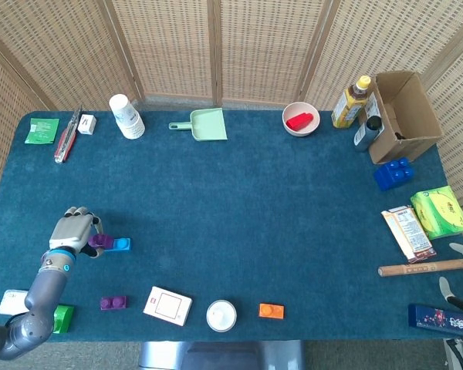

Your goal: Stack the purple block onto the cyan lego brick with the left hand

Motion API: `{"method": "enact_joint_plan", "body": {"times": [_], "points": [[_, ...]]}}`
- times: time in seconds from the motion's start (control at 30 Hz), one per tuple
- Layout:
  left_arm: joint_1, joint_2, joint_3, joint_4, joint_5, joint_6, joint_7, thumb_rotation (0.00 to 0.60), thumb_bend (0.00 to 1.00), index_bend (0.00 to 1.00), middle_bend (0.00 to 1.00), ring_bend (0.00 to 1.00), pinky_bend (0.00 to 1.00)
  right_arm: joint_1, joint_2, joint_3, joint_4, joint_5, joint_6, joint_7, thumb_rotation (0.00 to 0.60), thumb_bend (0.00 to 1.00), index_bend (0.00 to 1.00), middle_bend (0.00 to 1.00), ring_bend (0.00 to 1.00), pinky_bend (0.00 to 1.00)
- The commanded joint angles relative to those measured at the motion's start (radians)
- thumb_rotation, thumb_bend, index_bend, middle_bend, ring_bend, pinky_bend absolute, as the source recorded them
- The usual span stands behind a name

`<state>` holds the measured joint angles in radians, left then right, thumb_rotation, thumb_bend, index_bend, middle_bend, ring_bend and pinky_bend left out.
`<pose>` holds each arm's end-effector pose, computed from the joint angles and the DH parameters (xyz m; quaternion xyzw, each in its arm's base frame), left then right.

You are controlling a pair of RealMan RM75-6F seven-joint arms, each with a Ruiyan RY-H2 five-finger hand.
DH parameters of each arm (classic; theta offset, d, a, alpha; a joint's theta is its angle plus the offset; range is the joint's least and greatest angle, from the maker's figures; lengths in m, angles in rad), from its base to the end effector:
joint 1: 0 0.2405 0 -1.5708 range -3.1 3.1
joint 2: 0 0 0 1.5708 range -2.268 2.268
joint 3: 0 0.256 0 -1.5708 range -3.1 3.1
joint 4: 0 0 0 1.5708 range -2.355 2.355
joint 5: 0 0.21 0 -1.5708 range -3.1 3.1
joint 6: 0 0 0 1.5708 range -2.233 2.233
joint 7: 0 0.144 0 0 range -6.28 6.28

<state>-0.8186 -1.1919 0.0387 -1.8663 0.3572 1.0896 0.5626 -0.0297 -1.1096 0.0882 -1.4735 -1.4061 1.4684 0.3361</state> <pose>-0.2360 0.3005 0.0681 -0.6467 -0.5321 -0.1357 0.5294 -0.3669 -0.1494 0.1882 0.4840 -0.4765 0.4102 0.6087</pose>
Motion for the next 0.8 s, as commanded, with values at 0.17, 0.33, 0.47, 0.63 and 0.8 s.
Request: {"method": "enact_joint_plan", "body": {"times": [0.17, 0.33, 0.47, 0.63, 0.8], "points": [[0.004, -0.019, -0.006, 0.008, 0.008, 0.018, 0.033, 0.6, 0.34, 0.61, 0.27, 0.1, 0.0, -0.003, 0.0, 0.0, 0.002, 0.0, 0.003, 0.005, 0.599, 0.37, 0.2, 0.09, 0.0, 0.03], [0.01, -0.032, -0.011, 0.016, 0.013, 0.033, 0.052, 0.6, 0.33, 0.61, 0.27, 0.1, 0.0, -0.004, 0.0, 0.0, 0.003, -0.001, 0.003, 0.007, 0.599, 0.37, 0.2, 0.09, 0.0, 0.03], [0.015, -0.039, -0.014, 0.025, 0.017, 0.039, 0.066, 0.6, 0.34, 0.61, 0.26, 0.09, 0.0, -0.004, 0.0, 0.001, 0.003, -0.001, 0.004, 0.006, 0.6, 0.37, 0.2, 0.09, 0.0, 0.03], [0.024, -0.053, -0.012, 0.039, 0.037, 0.058, 0.084, 0.6, 0.34, 0.61, 0.26, 0.09, 0.0, -0.004, 0.0, 0.001, 0.002, -0.001, 0.002, 0.005, 0.6, 0.37, 0.2, 0.09, 0.0, 0.03], [0.034, -0.06, -0.017, 0.045, 0.045, 0.061, 0.089, 0.6, 0.33, 0.61, 0.26, 0.09, 0.0, -0.004, 0.001, 0.002, 0.0, -0.002, 0.004, 0.003, 0.6, 0.37, 0.2, 0.09, 0.0, 0.03]]}}
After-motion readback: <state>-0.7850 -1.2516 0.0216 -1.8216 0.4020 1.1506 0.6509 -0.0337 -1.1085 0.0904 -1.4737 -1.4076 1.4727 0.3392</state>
